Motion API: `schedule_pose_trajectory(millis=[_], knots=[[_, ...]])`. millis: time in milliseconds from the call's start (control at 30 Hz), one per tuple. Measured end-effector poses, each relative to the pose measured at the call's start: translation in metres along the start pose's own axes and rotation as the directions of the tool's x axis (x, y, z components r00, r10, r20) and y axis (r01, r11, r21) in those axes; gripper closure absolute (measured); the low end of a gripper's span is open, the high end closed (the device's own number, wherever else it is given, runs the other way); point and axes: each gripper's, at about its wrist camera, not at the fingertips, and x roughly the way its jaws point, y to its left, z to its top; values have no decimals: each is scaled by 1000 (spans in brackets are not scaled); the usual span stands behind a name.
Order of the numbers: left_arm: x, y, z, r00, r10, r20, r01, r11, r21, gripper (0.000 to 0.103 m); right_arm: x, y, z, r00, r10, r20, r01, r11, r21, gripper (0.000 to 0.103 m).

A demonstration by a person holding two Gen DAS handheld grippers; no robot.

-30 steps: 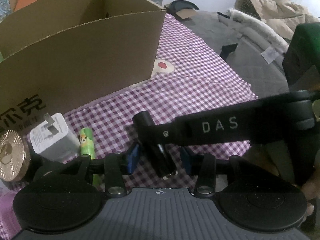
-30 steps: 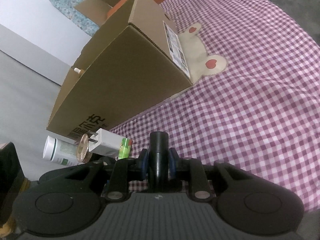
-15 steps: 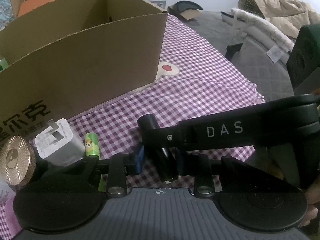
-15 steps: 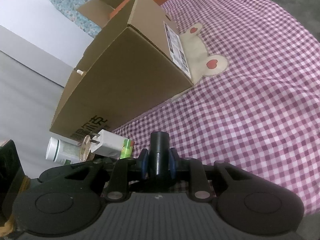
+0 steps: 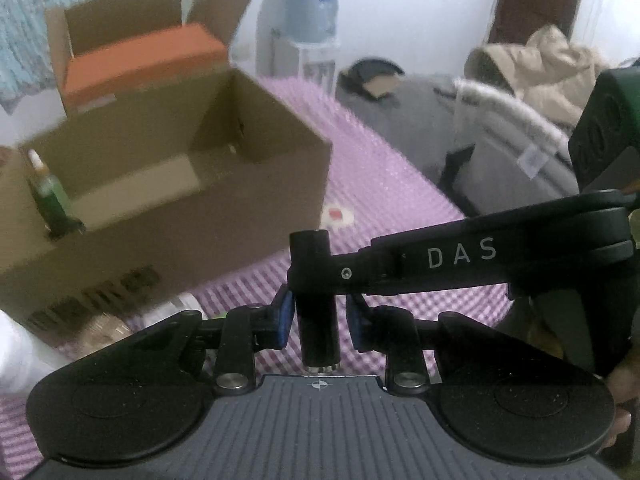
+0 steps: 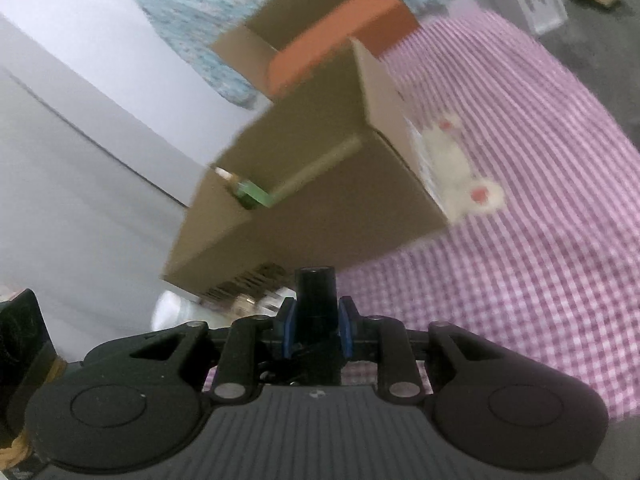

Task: Organize rigid objects
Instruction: 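Carry the black cylinder into the box and open the right gripper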

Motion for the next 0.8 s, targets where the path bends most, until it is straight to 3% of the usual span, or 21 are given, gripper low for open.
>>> schedule_pose_trajectory(millis=[200,400,500,633,800], knots=[[-42,15,22,990,76,118,-76,997,-2,76,-6,47,27,997,67,46,-62,992,-112,79],[-60,49,49,974,172,145,-168,985,-41,76,24,90,67,990,142,19,-135,972,-193,79],[-55,75,61,972,206,111,-198,977,-77,76,54,102,88,985,172,-33,-175,967,-185,79],[-30,119,71,976,217,9,-213,966,-144,76,110,106,111,976,172,-136,-191,970,-147,79],[10,164,73,974,192,-124,-216,950,-225,76,187,92,129,944,143,-299,-165,985,-52,79]])
